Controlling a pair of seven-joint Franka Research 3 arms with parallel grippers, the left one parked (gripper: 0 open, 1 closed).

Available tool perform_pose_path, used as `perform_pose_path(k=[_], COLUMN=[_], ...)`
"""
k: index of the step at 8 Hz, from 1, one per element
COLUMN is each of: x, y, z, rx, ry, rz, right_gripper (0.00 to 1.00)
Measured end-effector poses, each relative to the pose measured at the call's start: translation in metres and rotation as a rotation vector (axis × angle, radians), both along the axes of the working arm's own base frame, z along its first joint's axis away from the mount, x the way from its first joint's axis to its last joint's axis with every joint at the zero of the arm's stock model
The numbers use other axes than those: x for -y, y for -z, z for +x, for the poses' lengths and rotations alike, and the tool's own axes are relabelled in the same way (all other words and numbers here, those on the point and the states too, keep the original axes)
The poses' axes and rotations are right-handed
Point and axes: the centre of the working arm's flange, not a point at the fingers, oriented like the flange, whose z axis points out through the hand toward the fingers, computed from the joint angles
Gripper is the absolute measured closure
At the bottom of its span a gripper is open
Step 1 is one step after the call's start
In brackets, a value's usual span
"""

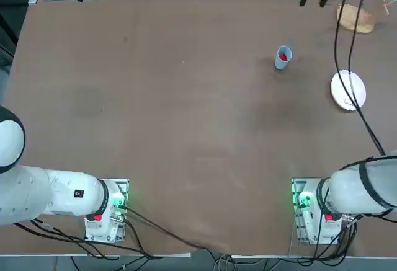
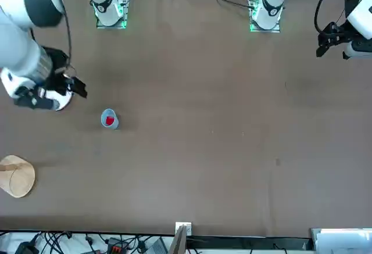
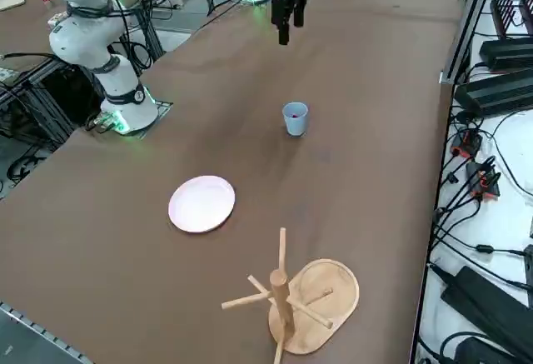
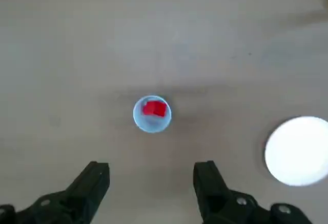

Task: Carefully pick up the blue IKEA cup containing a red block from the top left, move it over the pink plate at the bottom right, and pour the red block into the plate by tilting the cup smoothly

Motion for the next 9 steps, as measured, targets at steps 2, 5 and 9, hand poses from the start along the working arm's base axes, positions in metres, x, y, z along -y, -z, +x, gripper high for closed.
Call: perform_pose_path(k=[2, 5, 9], x=[-0.006, -0.021, -0.039], y=[0.033, 0.08, 0.116], z=[0.011, 0.015, -0.011], rx=[0.001, 0.01, 0.028], ry=[-0.007, -0.001, 0.017], rz=[0.007, 0.015, 0.011], right_gripper=[0.0, 0.0, 0.0])
